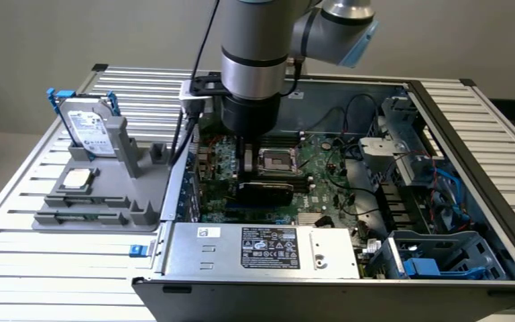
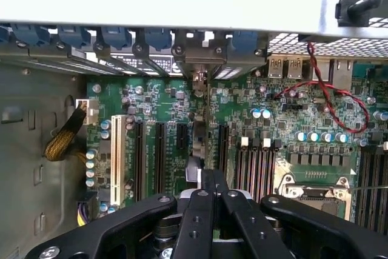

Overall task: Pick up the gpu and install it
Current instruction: 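Insert the gpu into the slot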

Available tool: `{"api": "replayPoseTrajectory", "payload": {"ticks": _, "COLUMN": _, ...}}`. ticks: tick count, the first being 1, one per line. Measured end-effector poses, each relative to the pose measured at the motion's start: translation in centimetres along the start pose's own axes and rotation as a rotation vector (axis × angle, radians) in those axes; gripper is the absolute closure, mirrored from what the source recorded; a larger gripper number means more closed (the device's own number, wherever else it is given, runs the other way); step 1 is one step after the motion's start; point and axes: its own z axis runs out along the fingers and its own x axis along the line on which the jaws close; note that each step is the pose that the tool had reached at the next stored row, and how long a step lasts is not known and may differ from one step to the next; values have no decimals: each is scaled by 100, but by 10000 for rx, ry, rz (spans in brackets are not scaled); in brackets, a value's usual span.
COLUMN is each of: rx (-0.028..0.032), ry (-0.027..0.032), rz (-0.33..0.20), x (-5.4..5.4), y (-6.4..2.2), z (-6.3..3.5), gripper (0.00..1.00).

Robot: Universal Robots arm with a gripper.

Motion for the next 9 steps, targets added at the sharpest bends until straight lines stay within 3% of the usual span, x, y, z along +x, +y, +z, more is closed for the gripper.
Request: {"api": "replayPoseTrajectory", "payload": {"ticks": 9, "rx": -2, "ry": 15, "rz": 0, "x": -6, "y": 30, "z": 22, "gripper": 89}}
